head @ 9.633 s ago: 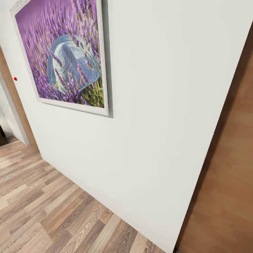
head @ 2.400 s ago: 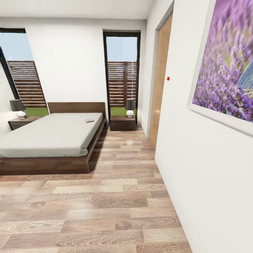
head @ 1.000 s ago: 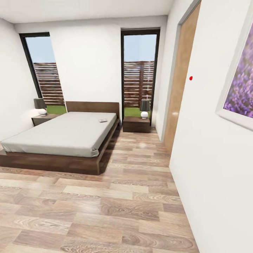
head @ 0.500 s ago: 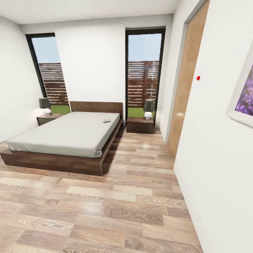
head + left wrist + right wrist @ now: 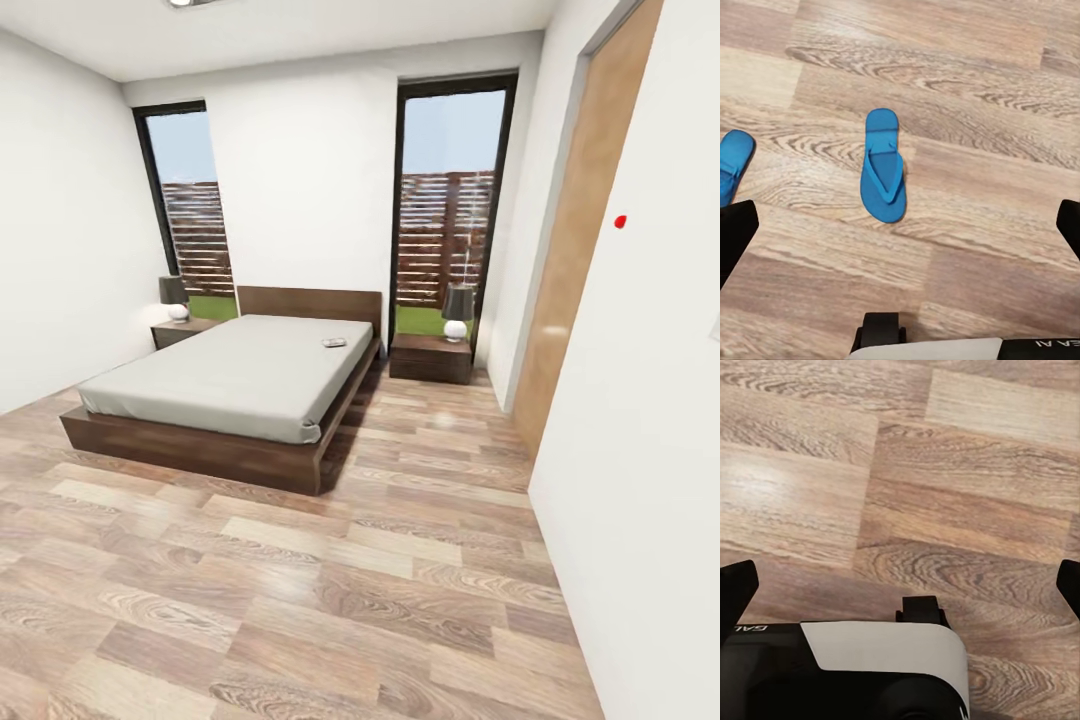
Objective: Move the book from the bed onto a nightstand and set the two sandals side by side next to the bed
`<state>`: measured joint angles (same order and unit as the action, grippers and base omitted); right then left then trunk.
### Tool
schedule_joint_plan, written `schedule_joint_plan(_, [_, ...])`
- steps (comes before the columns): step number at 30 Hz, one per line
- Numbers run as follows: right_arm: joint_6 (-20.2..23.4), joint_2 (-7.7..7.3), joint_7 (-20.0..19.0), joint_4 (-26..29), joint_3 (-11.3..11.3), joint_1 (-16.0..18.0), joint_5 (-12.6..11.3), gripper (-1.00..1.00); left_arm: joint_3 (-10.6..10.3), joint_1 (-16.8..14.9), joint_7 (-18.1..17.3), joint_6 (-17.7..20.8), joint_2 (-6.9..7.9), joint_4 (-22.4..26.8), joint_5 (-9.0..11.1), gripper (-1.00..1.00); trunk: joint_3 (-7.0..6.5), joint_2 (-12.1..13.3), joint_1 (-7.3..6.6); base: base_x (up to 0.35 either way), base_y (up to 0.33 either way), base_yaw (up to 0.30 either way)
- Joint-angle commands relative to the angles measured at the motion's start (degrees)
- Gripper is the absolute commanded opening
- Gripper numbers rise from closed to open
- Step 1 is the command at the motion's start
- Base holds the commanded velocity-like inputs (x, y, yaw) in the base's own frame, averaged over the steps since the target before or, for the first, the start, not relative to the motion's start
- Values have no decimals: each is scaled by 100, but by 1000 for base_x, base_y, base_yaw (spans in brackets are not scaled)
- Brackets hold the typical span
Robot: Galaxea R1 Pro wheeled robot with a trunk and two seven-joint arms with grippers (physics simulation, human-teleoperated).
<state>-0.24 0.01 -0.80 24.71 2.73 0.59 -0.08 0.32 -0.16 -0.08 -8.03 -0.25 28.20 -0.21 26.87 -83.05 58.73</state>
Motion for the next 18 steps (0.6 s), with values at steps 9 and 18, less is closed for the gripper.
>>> schedule_joint_plan(9, [-2, -1, -8, 5, 17, 3, -1, 100, -4, -2, -1, -15, -1, -2, -4, 100, 5, -3, 0, 108, -74, 12])
schedule_joint_plan(18, [-2, -1, -8, 7, 17, 3, -1, 100, -5, -2, -1, -15, -1, -3, -1, 100, 5, -3, 0, 61, -49, 0])
